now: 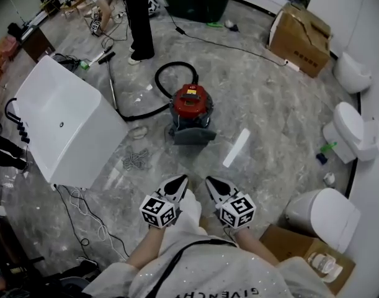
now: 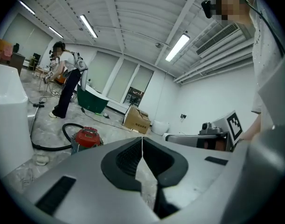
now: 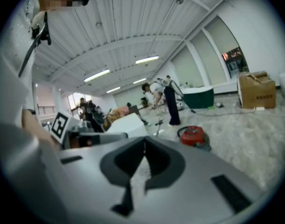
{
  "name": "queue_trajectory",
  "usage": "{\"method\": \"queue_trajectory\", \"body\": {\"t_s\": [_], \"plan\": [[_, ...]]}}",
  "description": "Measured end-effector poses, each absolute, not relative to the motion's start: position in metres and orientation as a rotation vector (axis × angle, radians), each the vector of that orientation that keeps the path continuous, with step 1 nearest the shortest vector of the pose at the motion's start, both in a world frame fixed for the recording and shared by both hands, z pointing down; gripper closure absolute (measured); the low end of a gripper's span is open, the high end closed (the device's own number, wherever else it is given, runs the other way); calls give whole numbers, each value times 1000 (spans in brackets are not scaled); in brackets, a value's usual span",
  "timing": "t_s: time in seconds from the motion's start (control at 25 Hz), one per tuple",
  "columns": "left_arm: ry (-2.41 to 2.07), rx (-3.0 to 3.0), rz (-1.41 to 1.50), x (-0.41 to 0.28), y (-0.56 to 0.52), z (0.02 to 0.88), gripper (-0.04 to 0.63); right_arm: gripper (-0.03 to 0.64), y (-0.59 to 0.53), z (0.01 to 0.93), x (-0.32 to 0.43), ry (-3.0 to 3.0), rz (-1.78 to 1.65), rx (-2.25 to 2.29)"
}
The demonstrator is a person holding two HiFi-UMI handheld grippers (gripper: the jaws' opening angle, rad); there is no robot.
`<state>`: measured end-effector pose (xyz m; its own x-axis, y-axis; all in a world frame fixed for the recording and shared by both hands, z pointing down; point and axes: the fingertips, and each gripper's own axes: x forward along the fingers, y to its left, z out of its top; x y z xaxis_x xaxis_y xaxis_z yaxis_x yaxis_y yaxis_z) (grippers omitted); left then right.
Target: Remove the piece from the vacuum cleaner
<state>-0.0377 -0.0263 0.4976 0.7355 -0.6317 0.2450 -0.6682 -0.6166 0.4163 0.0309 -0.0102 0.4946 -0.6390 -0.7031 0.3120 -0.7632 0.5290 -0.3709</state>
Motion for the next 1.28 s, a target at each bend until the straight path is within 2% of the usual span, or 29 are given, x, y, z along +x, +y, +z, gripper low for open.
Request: {"method": "queue_trajectory", "body": {"t_s": [0.64, 1.12, 1.28], "plan": [[-872, 2439, 201, -30, -181, 559, 572, 603, -157, 558, 25, -2499, 767, 1169], [-697, 2449, 491, -21, -214, 650, 572, 603, -198, 642, 1, -2380, 791, 875], [-676, 2420, 450, -15, -232, 671, 571, 601, -211, 667, 1, -2364, 827, 809]]}}
